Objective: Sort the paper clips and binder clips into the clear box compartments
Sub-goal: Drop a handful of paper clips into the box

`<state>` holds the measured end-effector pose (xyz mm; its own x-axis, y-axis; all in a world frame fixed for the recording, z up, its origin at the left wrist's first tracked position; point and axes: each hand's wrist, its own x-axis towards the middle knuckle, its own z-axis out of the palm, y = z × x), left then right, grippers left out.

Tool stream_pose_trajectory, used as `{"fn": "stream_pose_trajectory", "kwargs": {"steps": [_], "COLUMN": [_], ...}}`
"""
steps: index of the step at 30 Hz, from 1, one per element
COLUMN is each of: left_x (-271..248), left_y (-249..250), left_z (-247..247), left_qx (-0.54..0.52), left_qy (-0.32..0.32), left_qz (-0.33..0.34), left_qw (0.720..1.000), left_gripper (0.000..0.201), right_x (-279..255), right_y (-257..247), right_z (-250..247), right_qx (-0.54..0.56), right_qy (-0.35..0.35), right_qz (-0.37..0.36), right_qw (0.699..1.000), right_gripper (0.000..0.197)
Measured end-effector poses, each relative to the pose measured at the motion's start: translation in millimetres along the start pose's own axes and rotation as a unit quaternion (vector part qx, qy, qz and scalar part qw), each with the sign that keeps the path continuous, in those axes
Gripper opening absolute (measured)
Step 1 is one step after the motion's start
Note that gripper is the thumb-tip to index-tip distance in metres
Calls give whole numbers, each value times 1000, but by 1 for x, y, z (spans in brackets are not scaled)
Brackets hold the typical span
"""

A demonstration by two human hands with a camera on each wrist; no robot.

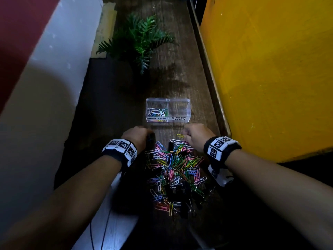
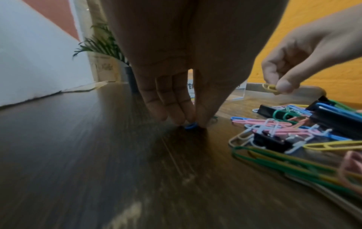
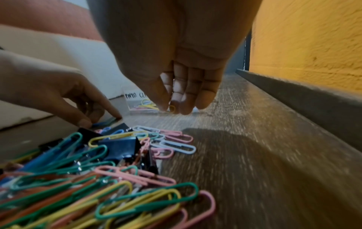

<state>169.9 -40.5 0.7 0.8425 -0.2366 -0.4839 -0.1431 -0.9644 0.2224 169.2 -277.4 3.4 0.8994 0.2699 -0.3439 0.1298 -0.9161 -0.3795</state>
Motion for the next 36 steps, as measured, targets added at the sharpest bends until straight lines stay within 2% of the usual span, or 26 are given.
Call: {"fn": "stream_pose_trajectory", "kwargs": {"steps": [5,10,16,18,20,23,25,29,31,34,36], "left_x": [7,11,3,-1,-6,-4,8,28,26,9,-9], "left_y": [-2,-8,-7,-8,-5,7,16,29,30,22,13], "left_z": [-2,1,4,5,3,-11,-25,-52,-56,-49,-33], "left_qx": [4,12,-37,-68,-143,-257,-299,-327,-336,-319,-306], "left_qy": [5,-3,2,24,77,195,245,250,258,282,272], "left_qz": [-29,-58,-62,-61,-51,-36,-41,-72,-76,-66,-56], "left_qw": [1000,998,997,996,985,946,921,909,903,902,911], "left_gripper": [27,30,10,13,17,17,14,5,5,6,7], "right_x": [-10,-15,-15,-12,-7,-3,-1,7,14,32,48], "right_y": [0,-6,-17,-18,-17,-17,-20,-32,-39,-51,-60], "right_z": [-2,0,2,6,12,14,12,0,-8,-17,-21], "right_qx": [48,74,145,185,243,287,300,360,387,429,458], "right_qy": [25,40,73,83,85,85,81,77,71,77,62], "right_qz": [-20,-27,-3,7,13,27,34,56,67,92,115], "right_qw": [998,996,987,979,966,954,950,928,917,896,879], "right_gripper": [11,9,9,14,21,24,24,25,19,16,14]}}
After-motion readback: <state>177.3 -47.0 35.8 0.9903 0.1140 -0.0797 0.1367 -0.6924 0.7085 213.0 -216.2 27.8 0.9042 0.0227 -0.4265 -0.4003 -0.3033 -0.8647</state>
